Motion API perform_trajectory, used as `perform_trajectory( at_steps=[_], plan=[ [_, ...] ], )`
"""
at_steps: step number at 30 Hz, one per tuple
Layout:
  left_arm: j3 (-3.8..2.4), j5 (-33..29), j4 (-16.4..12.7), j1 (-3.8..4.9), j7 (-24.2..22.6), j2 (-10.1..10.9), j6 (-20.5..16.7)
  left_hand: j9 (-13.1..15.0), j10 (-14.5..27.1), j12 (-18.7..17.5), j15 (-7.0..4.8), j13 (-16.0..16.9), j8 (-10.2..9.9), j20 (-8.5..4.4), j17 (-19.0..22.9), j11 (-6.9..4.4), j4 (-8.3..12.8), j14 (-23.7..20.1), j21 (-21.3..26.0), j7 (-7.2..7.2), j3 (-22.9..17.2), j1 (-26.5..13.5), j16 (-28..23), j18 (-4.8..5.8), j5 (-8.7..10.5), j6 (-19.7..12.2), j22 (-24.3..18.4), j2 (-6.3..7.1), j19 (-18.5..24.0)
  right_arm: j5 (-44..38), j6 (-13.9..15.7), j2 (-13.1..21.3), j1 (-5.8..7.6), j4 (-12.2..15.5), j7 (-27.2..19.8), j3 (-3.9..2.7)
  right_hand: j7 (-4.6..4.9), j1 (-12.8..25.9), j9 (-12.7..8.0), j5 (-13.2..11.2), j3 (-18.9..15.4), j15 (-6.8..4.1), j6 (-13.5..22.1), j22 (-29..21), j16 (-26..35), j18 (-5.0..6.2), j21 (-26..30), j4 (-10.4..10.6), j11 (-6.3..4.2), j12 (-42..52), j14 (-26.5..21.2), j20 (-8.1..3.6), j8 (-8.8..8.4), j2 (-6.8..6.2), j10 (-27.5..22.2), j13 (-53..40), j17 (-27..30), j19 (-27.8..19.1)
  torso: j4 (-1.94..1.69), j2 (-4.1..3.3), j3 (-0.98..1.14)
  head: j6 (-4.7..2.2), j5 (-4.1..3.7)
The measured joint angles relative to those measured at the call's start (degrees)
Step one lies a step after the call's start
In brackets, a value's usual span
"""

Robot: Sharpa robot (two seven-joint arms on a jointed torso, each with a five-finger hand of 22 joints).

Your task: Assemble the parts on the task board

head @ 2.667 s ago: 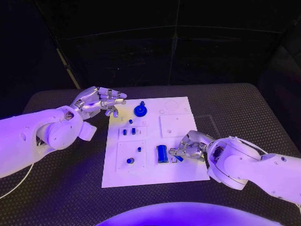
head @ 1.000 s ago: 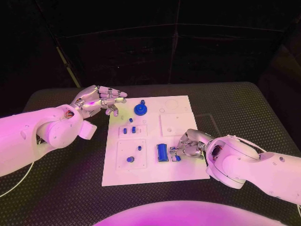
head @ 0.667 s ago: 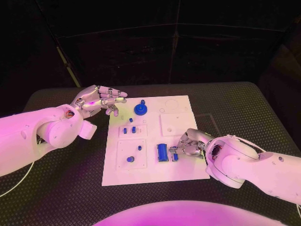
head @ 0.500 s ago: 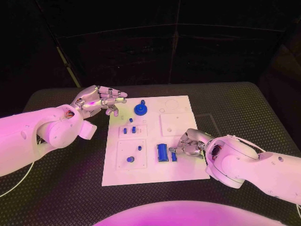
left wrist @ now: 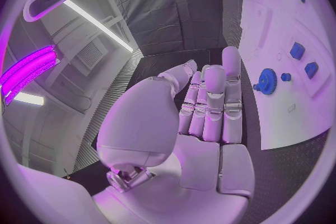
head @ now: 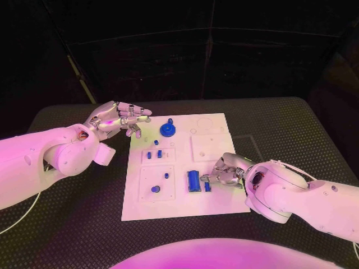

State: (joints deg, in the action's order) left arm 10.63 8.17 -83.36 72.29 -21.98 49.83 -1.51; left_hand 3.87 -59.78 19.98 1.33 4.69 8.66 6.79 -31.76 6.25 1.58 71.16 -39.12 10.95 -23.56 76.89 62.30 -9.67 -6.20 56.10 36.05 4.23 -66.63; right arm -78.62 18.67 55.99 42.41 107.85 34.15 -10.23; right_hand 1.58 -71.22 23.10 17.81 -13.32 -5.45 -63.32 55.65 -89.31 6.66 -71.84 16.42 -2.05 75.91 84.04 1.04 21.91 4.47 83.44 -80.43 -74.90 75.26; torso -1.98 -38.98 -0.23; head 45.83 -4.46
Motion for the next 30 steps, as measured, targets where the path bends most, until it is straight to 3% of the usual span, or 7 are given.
perform_trajectory(
  at_steps=[7,10,15,18,20,26,30],
  plan=[
    [0.0,0.0,0.0,0.0,0.0,0.0,0.0,0.0,0.0,0.0,0.0,0.0,0.0,0.0,0.0,0.0,0.0,0.0,0.0,0.0,0.0,0.0,0.0,0.0,0.0,0.0,0.0,0.0,0.0,0.0,0.3,0.5,0.0,0.5,-0.2,0.02,0.13,-0.8,0.0,0.0,-0.2,0.0,0.1,-0.1,0.0,0.0,0.0,-0.2,0.0,0.0,0.0,0.0,-0.24,-0.78,0.0,1.2,0.0,0.0,0.01,0.0,0.03,-0.05,0.01],
    [0.0,0.0,0.0,0.0,0.0,0.0,0.0,0.0,0.0,0.0,0.0,0.0,0.0,0.0,0.0,0.0,0.0,0.0,0.0,0.0,0.0,0.0,0.0,0.0,0.0,0.0,0.0,0.0,0.0,0.3,1.7,1.3,-0.01,0.8,-1.3,0.02,1.19,-1.5,-0.3,0.7,-0.5,0.01,2.1,-1.5,0.0,0.0,0.7,-0.2,0.24,-0.6,0.0,0.19,-1.61,-1.46,-0.2,1.4,0.0,-0.5,0.01,0.03,0.06,-0.15,0.07],
    [0.0,0.0,0.2,0.0,0.0,0.0,0.0,0.0,0.2,0.0,0.0,0.0,0.0,0.0,0.0,0.18,0.0,0.0,0.0,0.0,0.0,0.0,0.0,0.0,0.0,0.0,0.0,0.0,0.0,5.1,6.0,3.2,0.0,0.6,-7.5,0.0,3.34,-4.5,-1.5,2.7,-0.6,1.7,6.3,-7.3,2.6,0.0,4.5,-0.6,2.54,-3.6,0.0,1.33,-4.59,-1.76,-3.0,1.3,0.0,-3.9,0.02,0.24,0.03,-0.7,-0.1],
    [0.01,0.0,0.5,-0.01,-0.4,-0.1,-0.5,0.0,0.2,0.4,0.0,0.0,0.1,0.0,0.1,0.21,0.1,0.0,0.2,0.0,0.1,0.0,0.0,-0.01,0.0,0.0,-0.1,0.0,0.0,10.8,8.1,3.8,0.13,-0.7,-13.2,-0.02,4.11,-8.3,-1.9,3.9,-0.1,2.11,7.4,-15.8,6.5,2.12,10.0,-1.6,2.89,-11.4,0.0,1.99,-5.6,-0.62,-7.6,8.7,0.0,-8.2,-0.05,0.46,-0.06,-1.25,-0.42],
    [0.01,-0.3,0.8,-0.01,-0.9,-0.2,-1.2,0.0,0.2,0.4,-0.09,0.0,0.3,0.0,0.3,0.21,0.2,-0.3,0.2,0.0,0.2,0.0,0.0,-0.01,0.0,0.0,-0.1,0.0,0.0,16.3,9.0,3.7,0.79,-2.8,-18.2,0.06,4.61,-9.9,-2.1,4.1,-0.2,2.83,8.3,-23.8,12.9,3.18,16.2,-2.0,3.59,-21.0,-0.3,2.61,-6.3,-0.63,-13.8,20.2,5.6,-12.5,-0.18,0.75,-0.19,-1.75,-0.72],
    [0.02,-2.1,2.8,-0.03,-2.5,-1.0,-3.6,0.0,0.2,0.7,0.22,-0.2,0.7,0.31,4.5,0.19,0.2,-4.6,2.1,-0.32,0.2,0.0,-3.7,0.0,0.0,0.3,-1.0,0.0,2.3,32.3,9.6,0.3,4.57,-11.7,-31.4,-0.11,6.48,-13.0,-2.8,1.2,-0.8,4.98,10.4,-31.2,42.1,3.18,27.2,-1.9,5.61,-39.3,-11.4,4.57,-8.0,-0.83,-25.8,36.6,34.8,-17.7,-0.54,1.71,-0.63,-3.57,-1.63],
    [0.03,-4.2,5.8,-0.06,-3.7,-2.8,-5.5,-0.1,1.1,-1.6,1.42,-1.1,0.7,1.35,9.8,1.13,0.3,-12.7,8.4,-0.07,-0.5,-0.3,-14.2,0.01,0.0,0.6,-4.5,-0.33,10.5,42.0,8.9,-4.8,6.91,-19.5,-39.1,-0.09,8.11,-16.9,-4.1,-0.2,-0.5,7.21,11.0,-35.9,53.9,3.16,35.0,-2.2,7.28,-49.9,-15.8,6.89,-9.34,0.37,-28.7,47.2,41.3,-21.1,-0.68,2.58,-0.94,-5.33,-2.1]
  ],
)
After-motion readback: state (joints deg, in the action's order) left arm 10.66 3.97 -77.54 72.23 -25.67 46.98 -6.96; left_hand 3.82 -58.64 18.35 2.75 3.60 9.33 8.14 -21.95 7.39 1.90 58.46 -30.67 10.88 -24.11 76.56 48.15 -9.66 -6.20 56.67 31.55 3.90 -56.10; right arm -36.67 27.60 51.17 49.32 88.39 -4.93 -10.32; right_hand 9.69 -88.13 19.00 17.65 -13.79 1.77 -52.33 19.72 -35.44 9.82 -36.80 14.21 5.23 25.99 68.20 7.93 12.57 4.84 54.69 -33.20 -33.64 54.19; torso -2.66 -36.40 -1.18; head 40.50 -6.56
